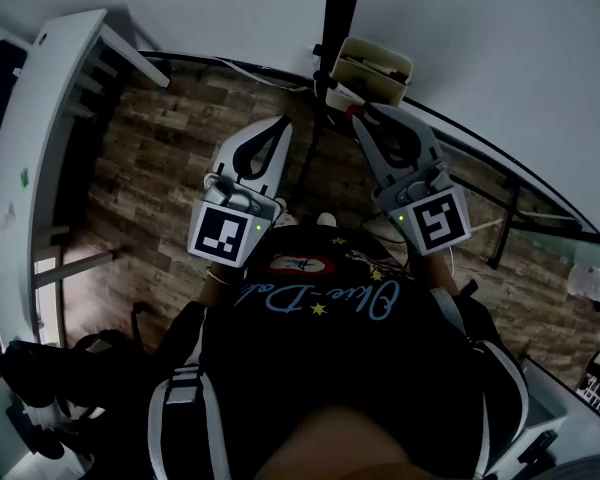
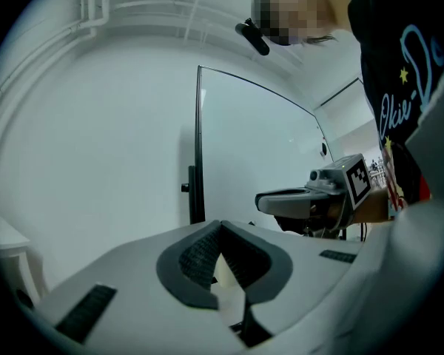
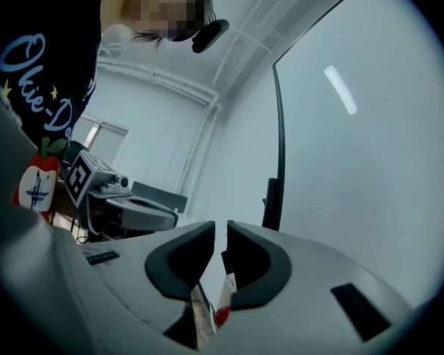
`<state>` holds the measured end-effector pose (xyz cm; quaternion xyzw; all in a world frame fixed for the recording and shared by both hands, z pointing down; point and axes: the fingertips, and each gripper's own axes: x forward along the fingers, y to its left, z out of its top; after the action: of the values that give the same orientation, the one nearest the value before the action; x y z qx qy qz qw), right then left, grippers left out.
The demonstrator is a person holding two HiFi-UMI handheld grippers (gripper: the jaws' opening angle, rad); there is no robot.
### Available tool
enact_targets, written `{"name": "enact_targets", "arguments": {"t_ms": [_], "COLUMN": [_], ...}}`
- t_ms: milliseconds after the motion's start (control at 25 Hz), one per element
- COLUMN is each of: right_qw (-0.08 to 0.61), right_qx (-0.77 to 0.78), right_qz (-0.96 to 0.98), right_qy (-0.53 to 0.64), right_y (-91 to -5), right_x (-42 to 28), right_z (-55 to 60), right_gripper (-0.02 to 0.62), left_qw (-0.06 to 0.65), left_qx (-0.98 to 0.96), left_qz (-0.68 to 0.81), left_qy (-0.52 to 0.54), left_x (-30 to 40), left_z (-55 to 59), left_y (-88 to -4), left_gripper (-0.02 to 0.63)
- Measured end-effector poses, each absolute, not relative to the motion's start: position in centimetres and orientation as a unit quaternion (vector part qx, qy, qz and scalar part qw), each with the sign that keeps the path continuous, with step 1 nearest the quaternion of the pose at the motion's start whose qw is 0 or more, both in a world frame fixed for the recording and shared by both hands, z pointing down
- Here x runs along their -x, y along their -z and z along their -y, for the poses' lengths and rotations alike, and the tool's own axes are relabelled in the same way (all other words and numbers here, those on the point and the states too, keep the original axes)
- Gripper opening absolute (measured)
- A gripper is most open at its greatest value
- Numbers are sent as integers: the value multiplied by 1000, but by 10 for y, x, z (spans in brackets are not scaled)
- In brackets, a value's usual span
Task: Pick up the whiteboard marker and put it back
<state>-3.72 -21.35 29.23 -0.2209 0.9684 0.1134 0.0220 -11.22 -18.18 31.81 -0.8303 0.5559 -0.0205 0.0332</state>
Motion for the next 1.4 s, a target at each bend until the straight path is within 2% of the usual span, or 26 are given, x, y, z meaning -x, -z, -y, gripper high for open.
{"name": "enact_targets", "arguments": {"t_ms": [240,920,1400], "right_qw": [10,-81,-110], "right_qx": [261,333,354], "right_qz": [-960,-934,-923], "right_qy": [-98,-104,-100], "right_y": [-298,-328,-342], "right_x": [50,79,89], "right_z": [225,246,260], "right_gripper": [58,81,100], "left_qw": [23,0,-1], "left_qx": [856,889,899], "left_qz": [-516,-458,-437], "left_qy": [20,-5,-5], "left_x": [123,146,154], "left_z": [199,225,234], "left_y": [-316,-319,-322], "left_gripper": [-2,-2,-2]}}
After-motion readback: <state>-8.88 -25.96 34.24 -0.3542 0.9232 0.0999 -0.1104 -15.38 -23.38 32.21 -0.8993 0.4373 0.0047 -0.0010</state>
